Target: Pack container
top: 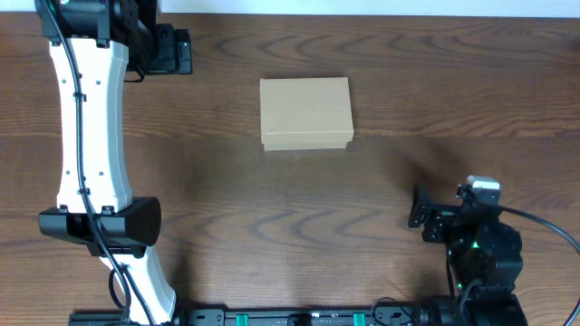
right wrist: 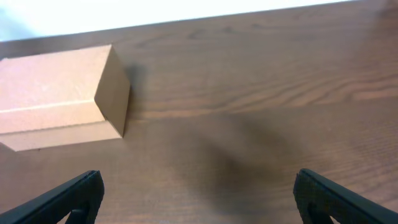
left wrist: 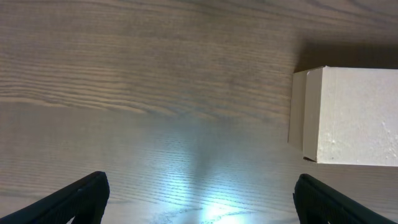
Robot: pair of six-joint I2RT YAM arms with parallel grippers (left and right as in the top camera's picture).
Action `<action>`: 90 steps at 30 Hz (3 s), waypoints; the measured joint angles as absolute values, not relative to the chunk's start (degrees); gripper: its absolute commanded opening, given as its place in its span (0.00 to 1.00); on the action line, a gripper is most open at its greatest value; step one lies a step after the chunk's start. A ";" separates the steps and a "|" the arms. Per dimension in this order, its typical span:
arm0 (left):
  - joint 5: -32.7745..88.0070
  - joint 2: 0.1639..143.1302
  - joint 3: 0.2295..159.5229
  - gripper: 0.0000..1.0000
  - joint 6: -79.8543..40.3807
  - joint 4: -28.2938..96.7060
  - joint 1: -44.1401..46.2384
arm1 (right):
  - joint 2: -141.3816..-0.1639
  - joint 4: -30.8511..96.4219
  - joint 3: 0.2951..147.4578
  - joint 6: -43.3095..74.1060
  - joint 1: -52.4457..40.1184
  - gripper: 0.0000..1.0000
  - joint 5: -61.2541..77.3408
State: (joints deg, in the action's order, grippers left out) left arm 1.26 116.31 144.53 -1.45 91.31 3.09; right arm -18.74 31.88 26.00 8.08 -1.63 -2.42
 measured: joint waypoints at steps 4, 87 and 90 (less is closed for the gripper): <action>1.26 116.31 144.53 0.95 -1.45 91.29 3.09 | -15.31 30.24 22.44 8.08 -1.63 0.99 -2.39; 1.26 107.68 139.92 0.95 -1.45 77.49 3.11 | -0.84 23.20 7.38 8.08 -1.63 0.99 -2.39; 1.26 102.35 134.72 0.96 -1.45 69.32 3.16 | -0.84 23.20 7.38 8.10 -1.63 0.99 -2.37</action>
